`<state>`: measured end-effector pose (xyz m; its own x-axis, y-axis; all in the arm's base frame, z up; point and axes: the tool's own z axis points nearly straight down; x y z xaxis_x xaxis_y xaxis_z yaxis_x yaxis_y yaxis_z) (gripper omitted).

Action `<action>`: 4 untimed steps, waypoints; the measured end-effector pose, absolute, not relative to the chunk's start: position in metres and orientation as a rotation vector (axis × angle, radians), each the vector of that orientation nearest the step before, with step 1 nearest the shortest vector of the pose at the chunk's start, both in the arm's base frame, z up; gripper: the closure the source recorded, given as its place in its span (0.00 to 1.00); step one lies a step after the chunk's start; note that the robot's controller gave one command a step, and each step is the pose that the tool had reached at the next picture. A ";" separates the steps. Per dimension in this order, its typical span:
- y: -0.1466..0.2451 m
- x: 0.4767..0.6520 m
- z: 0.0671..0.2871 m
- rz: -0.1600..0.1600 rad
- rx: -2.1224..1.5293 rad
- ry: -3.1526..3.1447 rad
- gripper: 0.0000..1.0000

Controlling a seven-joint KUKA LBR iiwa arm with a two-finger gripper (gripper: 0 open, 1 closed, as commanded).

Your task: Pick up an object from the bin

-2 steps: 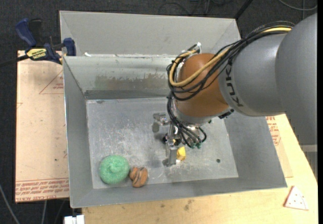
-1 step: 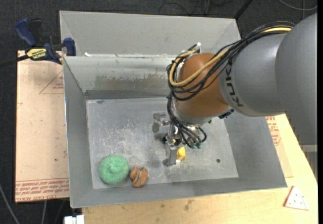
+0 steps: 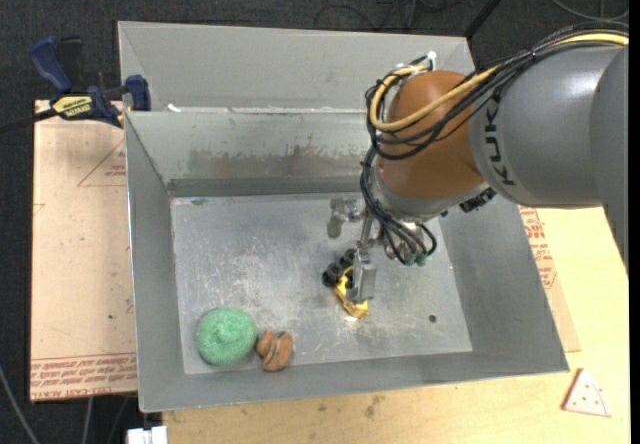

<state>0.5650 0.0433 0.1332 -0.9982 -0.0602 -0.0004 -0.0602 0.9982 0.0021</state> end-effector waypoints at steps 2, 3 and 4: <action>-0.024 0.561 0.091 0.002 -0.422 3.112 1.00; -0.024 0.561 0.091 0.002 -0.422 3.112 0.00; -0.024 0.561 0.091 0.002 -0.422 3.112 0.00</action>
Offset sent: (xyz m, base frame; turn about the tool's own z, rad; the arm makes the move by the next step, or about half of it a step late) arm -0.0040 -0.0672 -0.0419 -0.2125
